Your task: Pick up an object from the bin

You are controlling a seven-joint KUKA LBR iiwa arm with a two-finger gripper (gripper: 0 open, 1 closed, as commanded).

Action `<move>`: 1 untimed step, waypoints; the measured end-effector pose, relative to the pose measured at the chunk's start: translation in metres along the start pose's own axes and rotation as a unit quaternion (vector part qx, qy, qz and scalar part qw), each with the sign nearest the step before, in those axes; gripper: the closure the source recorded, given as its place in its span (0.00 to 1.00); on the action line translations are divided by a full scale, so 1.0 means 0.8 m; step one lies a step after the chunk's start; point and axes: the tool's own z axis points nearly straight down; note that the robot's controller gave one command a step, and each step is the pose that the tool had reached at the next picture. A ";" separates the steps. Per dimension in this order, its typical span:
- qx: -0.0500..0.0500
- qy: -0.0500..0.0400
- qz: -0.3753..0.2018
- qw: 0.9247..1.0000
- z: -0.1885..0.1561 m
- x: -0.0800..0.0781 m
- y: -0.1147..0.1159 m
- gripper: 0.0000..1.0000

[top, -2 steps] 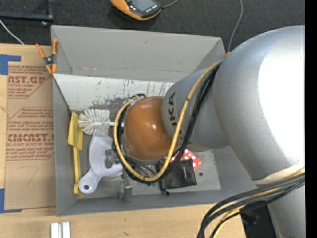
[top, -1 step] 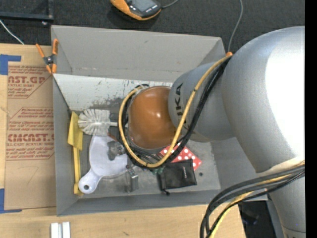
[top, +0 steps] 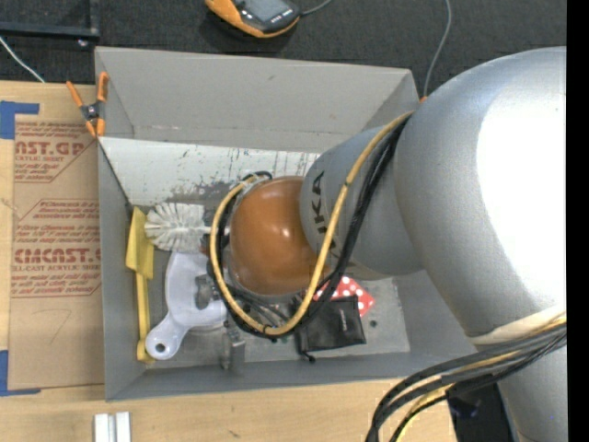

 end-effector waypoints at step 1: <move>0.000 -0.003 0.027 1.000 0.003 -0.001 0.010 0.00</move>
Offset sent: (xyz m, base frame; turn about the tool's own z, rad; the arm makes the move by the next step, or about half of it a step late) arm 0.0000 0.0000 0.0000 0.0000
